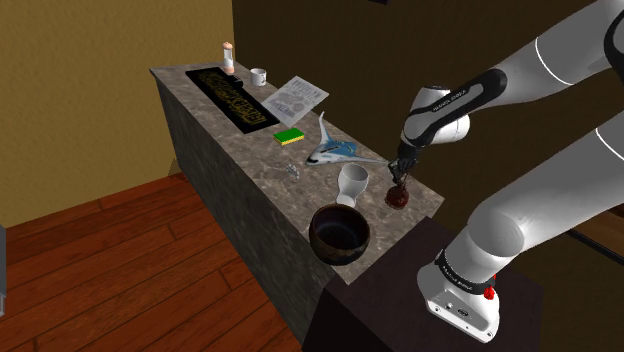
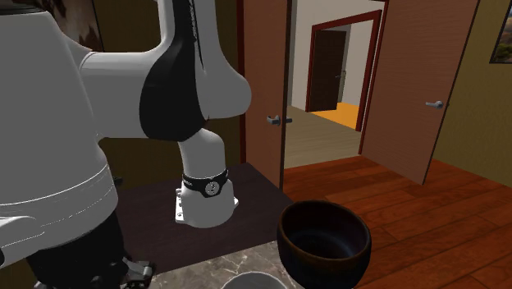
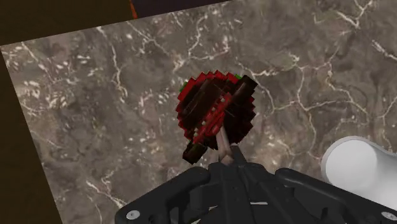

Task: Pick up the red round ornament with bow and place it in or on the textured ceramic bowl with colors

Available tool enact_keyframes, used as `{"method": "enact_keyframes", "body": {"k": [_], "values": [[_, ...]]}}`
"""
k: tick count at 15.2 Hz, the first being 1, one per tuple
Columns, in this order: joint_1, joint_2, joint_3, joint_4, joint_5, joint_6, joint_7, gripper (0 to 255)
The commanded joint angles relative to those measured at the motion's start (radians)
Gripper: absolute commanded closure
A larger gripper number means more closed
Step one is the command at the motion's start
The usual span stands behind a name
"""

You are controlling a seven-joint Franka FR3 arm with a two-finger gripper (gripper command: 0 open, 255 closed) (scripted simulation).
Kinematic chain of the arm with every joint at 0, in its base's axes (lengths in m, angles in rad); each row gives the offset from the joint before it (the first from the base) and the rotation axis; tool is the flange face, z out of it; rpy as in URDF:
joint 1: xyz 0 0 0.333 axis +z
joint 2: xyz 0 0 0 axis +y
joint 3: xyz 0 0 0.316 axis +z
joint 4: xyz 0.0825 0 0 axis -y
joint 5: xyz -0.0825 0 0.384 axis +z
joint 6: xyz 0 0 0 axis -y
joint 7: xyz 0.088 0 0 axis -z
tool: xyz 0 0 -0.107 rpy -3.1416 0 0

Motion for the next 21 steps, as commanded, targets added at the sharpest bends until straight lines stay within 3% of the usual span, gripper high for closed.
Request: {"method": "enact_keyframes", "body": {"k": [1, 2, 3, 10, 18, 19, 21], "values": [[0.0, 0.0, 0.0, 0.0, 0.0, 0.0, 0.0, 0], [-0.063, -0.059, 0.066, -0.097, -0.169, 0.096, 0.152, 0], [-0.105, -0.074, 0.11, -0.128, -0.221, 0.128, 0.202, 0], [-0.128, 0.095, 0.106, -0.123, -0.264, 0.295, 0.232, 0], [-0.137, 0.096, 0.117, -0.124, -0.259, 0.296, 0.229, 0], [-0.135, 0.089, 0.133, -0.132, -0.268, 0.295, 0.255, 255], [-0.124, 0.094, 0.14, -0.121, -0.257, 0.289, 0.263, 255]]}}
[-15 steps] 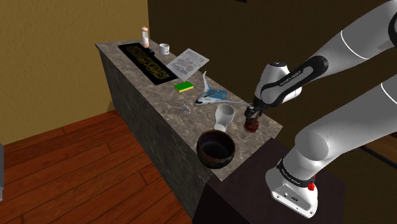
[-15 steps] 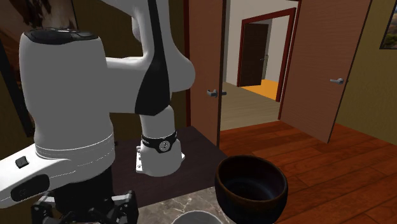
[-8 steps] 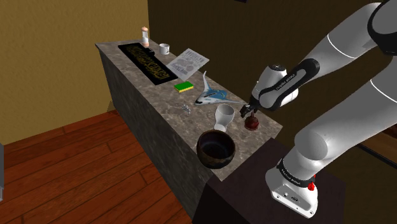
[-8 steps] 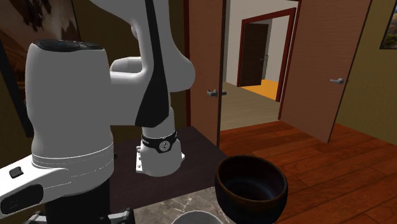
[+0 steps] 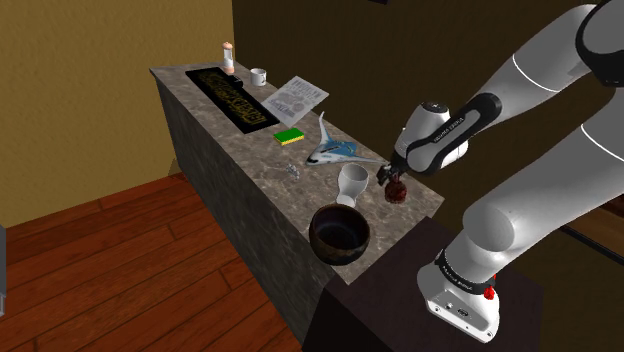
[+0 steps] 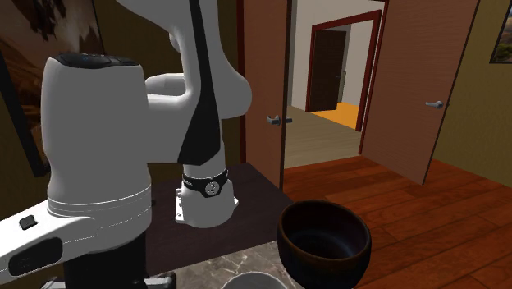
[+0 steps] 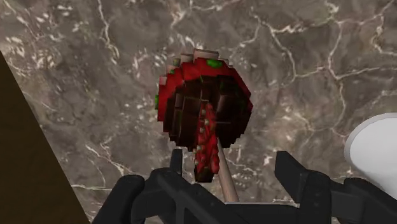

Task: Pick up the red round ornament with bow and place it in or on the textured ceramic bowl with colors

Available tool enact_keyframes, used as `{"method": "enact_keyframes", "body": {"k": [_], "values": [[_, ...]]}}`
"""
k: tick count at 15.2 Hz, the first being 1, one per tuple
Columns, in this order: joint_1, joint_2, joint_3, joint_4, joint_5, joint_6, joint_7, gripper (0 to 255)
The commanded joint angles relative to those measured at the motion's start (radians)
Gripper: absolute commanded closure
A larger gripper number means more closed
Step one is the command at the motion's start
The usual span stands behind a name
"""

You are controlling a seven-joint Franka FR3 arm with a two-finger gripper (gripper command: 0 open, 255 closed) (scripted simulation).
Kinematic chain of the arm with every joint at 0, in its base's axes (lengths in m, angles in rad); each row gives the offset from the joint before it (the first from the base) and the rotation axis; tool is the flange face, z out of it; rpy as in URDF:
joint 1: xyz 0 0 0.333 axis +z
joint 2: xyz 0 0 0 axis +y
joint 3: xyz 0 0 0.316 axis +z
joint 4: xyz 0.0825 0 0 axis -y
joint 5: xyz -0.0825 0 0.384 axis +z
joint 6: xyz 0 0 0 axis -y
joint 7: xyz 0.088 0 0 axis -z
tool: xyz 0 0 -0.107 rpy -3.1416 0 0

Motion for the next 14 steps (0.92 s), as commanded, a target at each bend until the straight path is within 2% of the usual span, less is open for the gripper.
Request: {"method": "enact_keyframes", "body": {"k": [1, 2, 3, 4, 6, 7, 14], "values": [[0.002, 0.014, 0.005, -0.015, -0.002, -0.118, 0.006, 255], [0.012, -0.005, -0.009, -0.008, 0.021, -0.142, -0.024, 255], [0.003, -0.022, -0.004, -0.025, 0.007, -0.142, -0.013, 255], [0.012, -0.02, -0.008, -0.015, 0.02, -0.149, -0.021, 255], [0.038, 0.037, 0.01, 0.028, 0.042, -0.138, 0.002, 255], [-0.002, 0.012, -0.018, -0.009, 0.006, -0.123, -0.031, 255], [0.008, -0.14, -0.013, -0.009, 0.052, -0.275, -0.074, 255]]}}
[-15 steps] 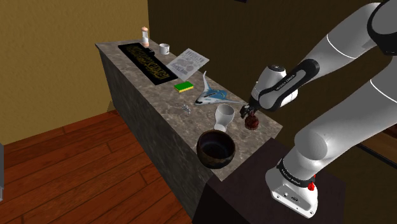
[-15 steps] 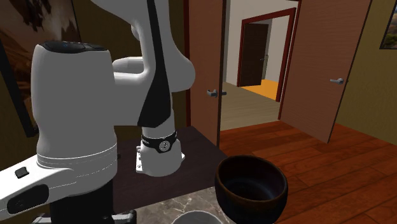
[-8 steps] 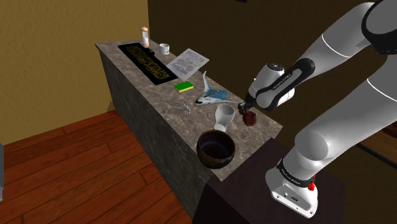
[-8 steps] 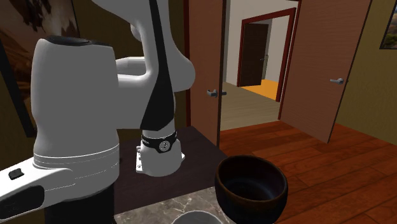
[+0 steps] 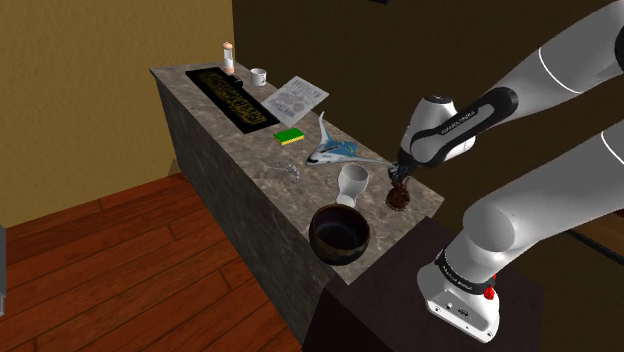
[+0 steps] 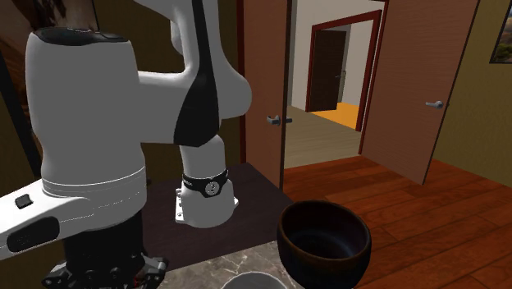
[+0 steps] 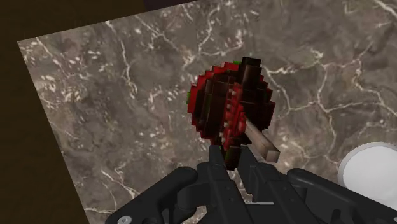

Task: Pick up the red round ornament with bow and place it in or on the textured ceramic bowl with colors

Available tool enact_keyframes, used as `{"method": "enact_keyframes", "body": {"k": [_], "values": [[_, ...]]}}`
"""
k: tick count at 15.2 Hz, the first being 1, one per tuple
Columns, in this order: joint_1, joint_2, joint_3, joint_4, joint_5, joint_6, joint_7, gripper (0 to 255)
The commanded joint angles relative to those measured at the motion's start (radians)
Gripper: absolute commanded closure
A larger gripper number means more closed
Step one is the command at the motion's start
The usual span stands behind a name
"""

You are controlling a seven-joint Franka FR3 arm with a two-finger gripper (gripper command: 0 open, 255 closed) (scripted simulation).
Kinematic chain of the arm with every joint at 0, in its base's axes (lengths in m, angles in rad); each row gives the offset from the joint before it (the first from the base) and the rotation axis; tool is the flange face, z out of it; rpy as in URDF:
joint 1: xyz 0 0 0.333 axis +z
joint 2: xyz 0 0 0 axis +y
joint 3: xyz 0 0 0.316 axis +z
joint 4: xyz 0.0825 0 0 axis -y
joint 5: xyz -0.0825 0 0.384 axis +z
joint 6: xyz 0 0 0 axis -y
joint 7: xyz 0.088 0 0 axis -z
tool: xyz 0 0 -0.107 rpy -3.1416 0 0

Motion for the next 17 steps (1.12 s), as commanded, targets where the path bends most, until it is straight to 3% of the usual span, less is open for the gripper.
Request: {"method": "enact_keyframes", "body": {"k": [1, 17], "values": [[0.004, -0.03, -0.003, 0.004, 0.012, -0.067, -0.016, 255], [0.026, -0.286, 0.017, 0.076, 0.074, -0.394, -0.065, 255]]}}
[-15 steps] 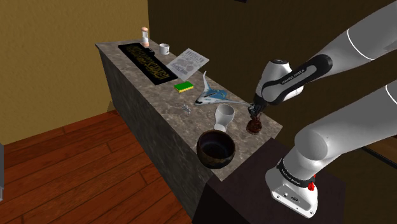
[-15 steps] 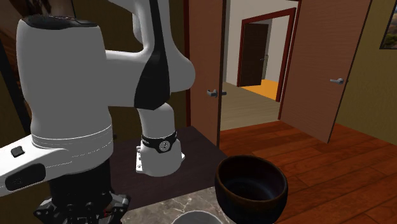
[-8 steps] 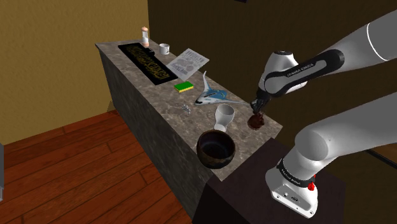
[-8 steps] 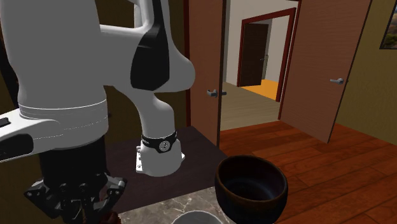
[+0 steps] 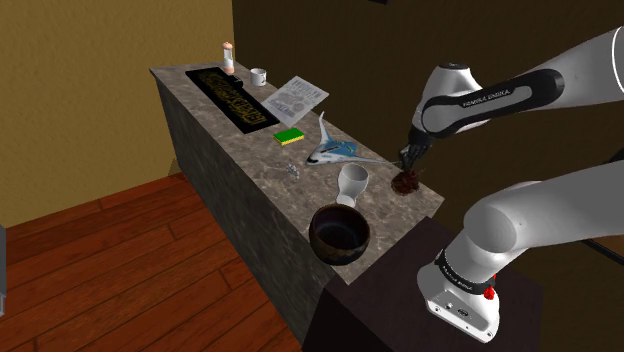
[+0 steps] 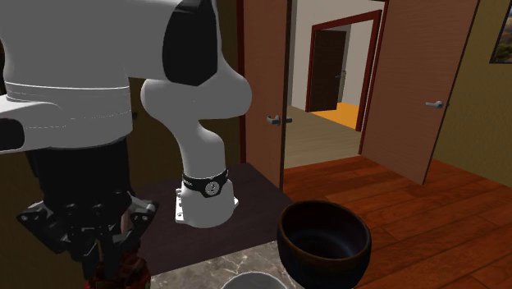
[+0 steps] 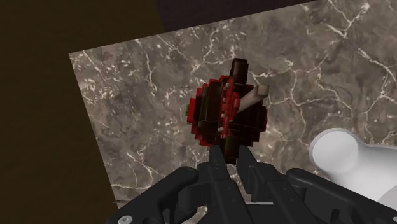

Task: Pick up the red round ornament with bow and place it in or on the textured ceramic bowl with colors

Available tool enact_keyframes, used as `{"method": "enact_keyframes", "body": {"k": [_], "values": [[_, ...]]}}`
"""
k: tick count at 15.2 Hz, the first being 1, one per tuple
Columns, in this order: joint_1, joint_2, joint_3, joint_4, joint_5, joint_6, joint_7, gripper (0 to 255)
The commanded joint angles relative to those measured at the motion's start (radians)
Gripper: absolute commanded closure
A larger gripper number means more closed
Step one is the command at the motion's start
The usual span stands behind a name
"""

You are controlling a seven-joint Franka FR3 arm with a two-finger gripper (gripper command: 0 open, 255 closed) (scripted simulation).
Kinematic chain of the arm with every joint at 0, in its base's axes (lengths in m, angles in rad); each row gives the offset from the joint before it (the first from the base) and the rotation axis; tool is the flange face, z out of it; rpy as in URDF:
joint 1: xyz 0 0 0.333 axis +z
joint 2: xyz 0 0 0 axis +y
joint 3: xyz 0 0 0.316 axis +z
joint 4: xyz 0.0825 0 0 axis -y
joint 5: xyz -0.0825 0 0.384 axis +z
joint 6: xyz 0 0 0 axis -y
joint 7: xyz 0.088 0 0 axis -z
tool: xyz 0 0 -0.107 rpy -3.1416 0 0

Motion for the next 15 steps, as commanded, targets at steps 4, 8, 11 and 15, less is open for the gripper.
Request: {"method": "enact_keyframes", "body": {"k": [4, 8, 11, 15], "values": [[0.005, -0.055, 0.009, 0.037, 0.016, -0.092, -0.012, 255], [0.01, -0.092, 0.017, 0.071, 0.028, -0.162, -0.02, 255], [0.013, -0.115, 0.023, 0.098, 0.037, -0.212, -0.026, 255], [0.041, -0.156, 0.071, 0.084, 0.067, -0.247, 0.023, 255]]}}
